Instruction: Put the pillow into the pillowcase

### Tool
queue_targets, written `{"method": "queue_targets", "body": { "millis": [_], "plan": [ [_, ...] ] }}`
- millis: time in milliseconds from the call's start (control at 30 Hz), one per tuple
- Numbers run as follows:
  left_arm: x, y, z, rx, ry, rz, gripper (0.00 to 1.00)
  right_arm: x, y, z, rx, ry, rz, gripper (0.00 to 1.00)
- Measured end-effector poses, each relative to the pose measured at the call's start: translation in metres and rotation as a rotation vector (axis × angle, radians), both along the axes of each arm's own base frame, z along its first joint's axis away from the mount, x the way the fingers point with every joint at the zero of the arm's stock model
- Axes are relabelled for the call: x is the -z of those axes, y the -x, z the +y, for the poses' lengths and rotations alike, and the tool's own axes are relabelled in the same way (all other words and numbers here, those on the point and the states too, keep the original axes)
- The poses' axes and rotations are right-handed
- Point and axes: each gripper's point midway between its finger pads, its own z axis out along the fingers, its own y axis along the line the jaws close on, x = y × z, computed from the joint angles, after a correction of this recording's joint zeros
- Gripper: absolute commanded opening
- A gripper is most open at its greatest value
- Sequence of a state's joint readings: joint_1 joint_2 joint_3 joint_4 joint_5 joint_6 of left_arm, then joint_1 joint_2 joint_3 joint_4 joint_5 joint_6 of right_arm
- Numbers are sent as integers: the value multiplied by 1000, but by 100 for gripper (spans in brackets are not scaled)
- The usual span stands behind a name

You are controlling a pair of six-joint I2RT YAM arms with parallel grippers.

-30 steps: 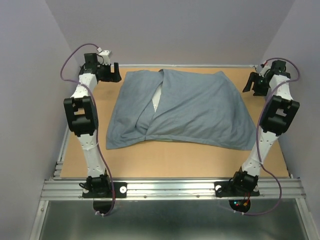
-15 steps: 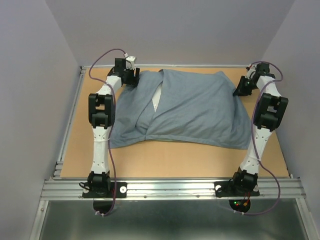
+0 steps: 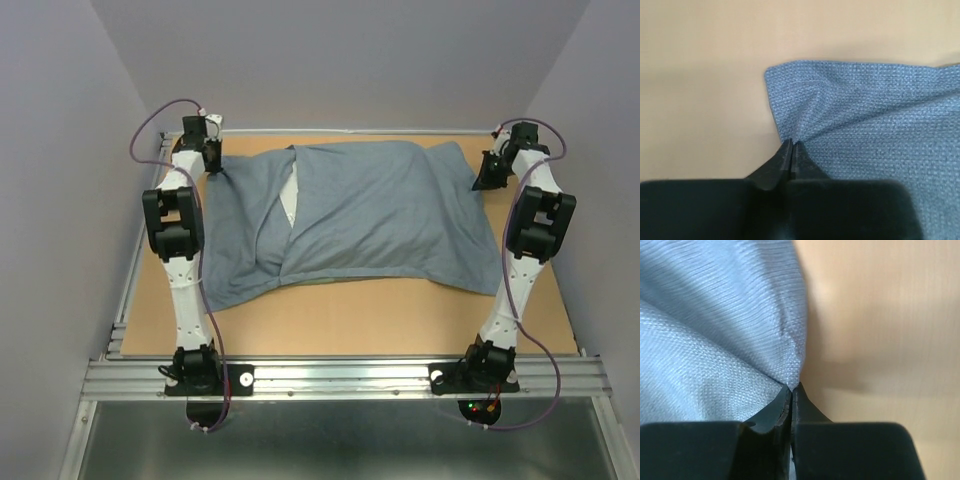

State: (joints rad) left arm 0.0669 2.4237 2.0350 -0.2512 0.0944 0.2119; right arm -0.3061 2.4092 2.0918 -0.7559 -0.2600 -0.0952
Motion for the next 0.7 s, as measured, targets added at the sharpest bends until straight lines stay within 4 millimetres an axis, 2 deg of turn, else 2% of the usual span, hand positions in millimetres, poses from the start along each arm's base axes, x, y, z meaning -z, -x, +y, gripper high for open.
{"method": "queue_targets", "body": {
  "millis": [33, 67, 133, 167, 200, 300, 367, 400, 433, 500, 533, 567, 600, 633, 667, 700],
  "plan": [
    [-6, 2, 8, -3, -11, -3, 60, -3, -1, 1, -6, 2, -6, 1],
    [-17, 5, 20, -21, -35, -11, 67, -8, -2, 4, -23, 6, -18, 15],
    [-38, 6, 32, -20, -64, -39, 70, -21, -3, 7, -41, 16, -38, 30],
    [-60, 7, 38, -14, -69, -71, 70, -33, -3, 9, -62, 23, -60, 36],
    [-76, 9, 39, -3, -69, -94, 69, -42, -3, 10, -71, 31, -73, 46],
    [-145, 33, 18, 65, -56, -188, 64, -94, 0, 21, -121, 50, -167, 53],
    [-205, 55, -20, 135, -58, -283, 60, -126, 7, 33, -155, 53, -226, 54],
    [-229, 65, -45, 180, -54, -328, 59, -144, 11, 42, -175, 54, -256, 55],
    [-255, 82, -79, 243, -40, -379, 57, -162, 16, 55, -202, 53, -291, 55],
    [-287, 116, -143, 363, 9, -441, 55, -187, 25, 83, -258, 41, -339, 58],
    [-294, 132, -174, 423, 40, -457, 55, -192, 27, 91, -275, 35, -348, 61],
    [-293, 150, -205, 487, 74, -451, 55, -196, 30, 106, -306, 24, -358, 62],
    [-288, 160, -220, 519, 91, -436, 55, -196, 33, 119, -335, 11, -357, 62],
    [-271, 171, -238, 551, 111, -396, 54, -193, 35, 129, -354, -2, -351, 62],
    [-255, 177, -246, 560, 120, -356, 54, -189, 37, 139, -374, -15, -342, 64],
    [-224, 182, -253, 559, 122, -277, 54, -182, 40, 147, -390, -27, -325, 69]
  ]
}}
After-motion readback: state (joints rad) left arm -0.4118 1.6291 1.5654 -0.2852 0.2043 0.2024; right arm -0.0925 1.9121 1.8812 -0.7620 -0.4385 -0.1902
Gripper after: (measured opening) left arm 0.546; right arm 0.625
